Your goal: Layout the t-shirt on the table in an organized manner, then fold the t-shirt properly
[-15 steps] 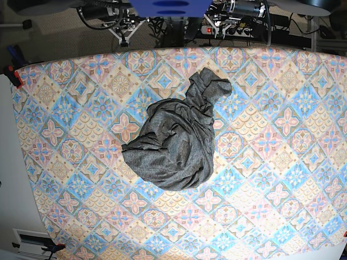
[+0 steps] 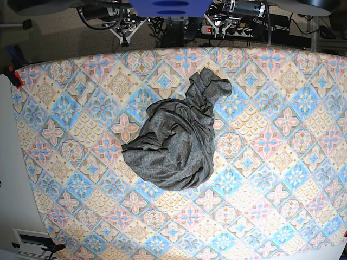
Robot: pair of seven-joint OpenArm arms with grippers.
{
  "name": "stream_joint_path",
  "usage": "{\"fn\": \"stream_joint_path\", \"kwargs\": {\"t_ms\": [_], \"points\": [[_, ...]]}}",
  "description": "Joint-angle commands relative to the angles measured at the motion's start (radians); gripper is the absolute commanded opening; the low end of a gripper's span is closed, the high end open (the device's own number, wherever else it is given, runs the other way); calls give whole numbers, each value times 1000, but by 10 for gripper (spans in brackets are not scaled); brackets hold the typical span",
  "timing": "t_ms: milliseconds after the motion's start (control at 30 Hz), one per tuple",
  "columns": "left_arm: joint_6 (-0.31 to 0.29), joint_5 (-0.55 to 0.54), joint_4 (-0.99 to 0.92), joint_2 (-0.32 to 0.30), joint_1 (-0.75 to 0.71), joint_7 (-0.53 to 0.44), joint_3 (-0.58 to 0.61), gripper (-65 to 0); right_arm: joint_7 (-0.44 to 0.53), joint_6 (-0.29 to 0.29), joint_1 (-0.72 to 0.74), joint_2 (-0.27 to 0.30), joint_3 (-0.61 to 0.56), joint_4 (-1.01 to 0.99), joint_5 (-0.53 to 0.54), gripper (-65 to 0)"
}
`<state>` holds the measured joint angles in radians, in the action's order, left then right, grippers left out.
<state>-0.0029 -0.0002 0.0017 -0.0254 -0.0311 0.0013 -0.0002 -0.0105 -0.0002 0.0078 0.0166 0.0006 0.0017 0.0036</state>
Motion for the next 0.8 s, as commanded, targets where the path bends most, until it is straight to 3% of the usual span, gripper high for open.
{"fn": "stream_joint_path", "kwargs": {"t_ms": [0,767], "points": [[2,-1,-2,5,-3,9,2,-647,8,1,1,1,-3,-2,0,-650],[2,1,-2,-1,0,9,2,-650,8,1,1,1,5,-2,0,-649]]}}
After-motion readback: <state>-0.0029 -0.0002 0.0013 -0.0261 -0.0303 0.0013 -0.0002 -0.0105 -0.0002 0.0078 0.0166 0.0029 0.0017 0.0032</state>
